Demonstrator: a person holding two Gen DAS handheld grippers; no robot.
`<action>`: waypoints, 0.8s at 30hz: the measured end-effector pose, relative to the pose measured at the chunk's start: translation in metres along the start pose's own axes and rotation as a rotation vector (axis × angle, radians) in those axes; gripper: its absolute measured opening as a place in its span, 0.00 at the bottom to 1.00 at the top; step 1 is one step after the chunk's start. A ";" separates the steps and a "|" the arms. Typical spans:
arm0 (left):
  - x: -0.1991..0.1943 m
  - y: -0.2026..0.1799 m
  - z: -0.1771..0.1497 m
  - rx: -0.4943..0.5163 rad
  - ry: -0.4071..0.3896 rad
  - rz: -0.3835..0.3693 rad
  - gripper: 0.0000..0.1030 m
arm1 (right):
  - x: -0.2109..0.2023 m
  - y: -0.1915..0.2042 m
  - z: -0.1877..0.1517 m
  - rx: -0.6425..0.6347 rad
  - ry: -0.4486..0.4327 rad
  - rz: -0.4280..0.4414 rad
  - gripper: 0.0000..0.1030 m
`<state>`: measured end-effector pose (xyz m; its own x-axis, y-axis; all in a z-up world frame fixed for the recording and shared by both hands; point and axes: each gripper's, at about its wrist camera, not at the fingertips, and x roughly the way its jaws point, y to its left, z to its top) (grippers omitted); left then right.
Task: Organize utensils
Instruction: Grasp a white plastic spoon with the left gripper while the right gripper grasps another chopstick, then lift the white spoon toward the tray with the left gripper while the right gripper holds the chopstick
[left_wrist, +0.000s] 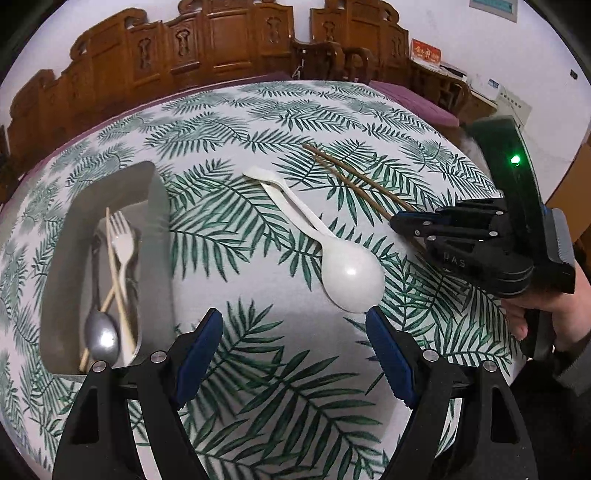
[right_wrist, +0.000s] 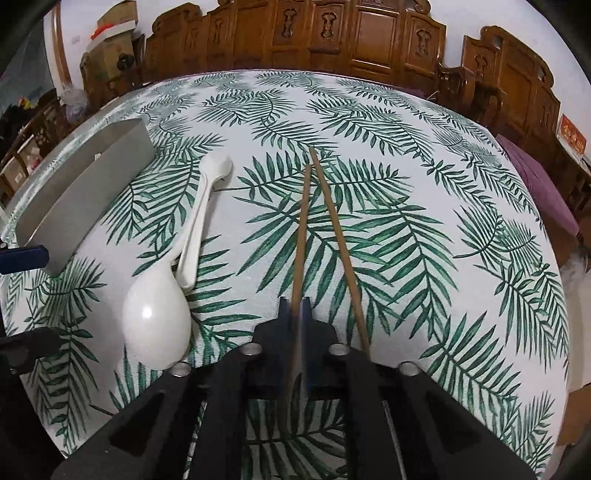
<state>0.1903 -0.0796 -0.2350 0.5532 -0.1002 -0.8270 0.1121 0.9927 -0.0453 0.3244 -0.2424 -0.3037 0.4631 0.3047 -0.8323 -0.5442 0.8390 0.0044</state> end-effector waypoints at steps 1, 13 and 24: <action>0.003 -0.001 0.001 -0.002 0.002 -0.001 0.74 | -0.001 -0.002 0.001 0.008 -0.003 0.005 0.06; 0.035 -0.016 0.041 -0.049 0.021 -0.039 0.73 | -0.017 -0.030 0.012 0.128 -0.090 0.042 0.06; 0.059 -0.014 0.048 -0.157 0.117 -0.108 0.34 | -0.018 -0.024 0.014 0.106 -0.096 0.064 0.06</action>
<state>0.2615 -0.1026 -0.2565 0.4443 -0.2072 -0.8716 0.0303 0.9758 -0.2165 0.3385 -0.2614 -0.2812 0.4970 0.3965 -0.7718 -0.5001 0.8578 0.1185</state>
